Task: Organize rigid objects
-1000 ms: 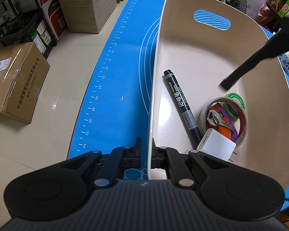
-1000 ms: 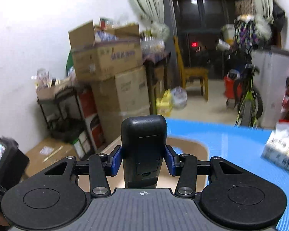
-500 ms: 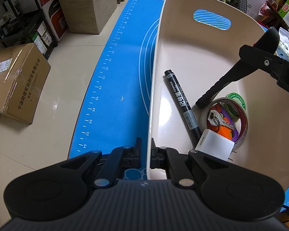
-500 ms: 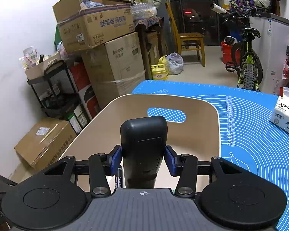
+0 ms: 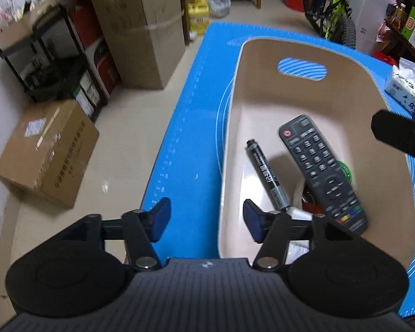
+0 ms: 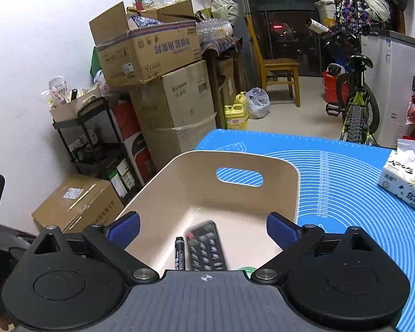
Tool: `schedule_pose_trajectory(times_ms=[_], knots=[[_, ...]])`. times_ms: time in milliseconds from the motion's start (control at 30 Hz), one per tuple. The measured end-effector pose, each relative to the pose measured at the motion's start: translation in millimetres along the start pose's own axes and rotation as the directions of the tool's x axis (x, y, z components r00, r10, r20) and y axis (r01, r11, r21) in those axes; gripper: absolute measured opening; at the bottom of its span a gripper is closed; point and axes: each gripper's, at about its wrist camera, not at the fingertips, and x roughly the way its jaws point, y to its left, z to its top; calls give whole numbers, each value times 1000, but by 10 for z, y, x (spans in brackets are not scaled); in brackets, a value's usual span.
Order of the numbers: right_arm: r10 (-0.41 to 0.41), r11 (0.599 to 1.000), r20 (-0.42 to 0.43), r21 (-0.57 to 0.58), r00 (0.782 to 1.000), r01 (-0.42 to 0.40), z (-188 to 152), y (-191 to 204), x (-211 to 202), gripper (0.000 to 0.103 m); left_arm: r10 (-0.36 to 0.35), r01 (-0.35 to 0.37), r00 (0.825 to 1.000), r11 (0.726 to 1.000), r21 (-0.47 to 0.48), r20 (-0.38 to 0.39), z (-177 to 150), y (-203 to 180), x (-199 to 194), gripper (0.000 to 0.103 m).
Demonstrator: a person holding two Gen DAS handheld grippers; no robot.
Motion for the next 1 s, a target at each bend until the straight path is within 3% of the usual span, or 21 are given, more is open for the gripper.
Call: schedule_pose_trajectory(times_ms=[400, 1000], knots=[[-61, 994, 70, 90, 996, 54, 39, -328, -852, 98, 5, -15, 993, 996, 84, 121, -186, -403, -583, 68], [-166, 985, 126, 63, 978, 159, -336, -305, -2225, 101, -28, -1, 976, 991, 134, 215, -769, -792, -1551, 68]])
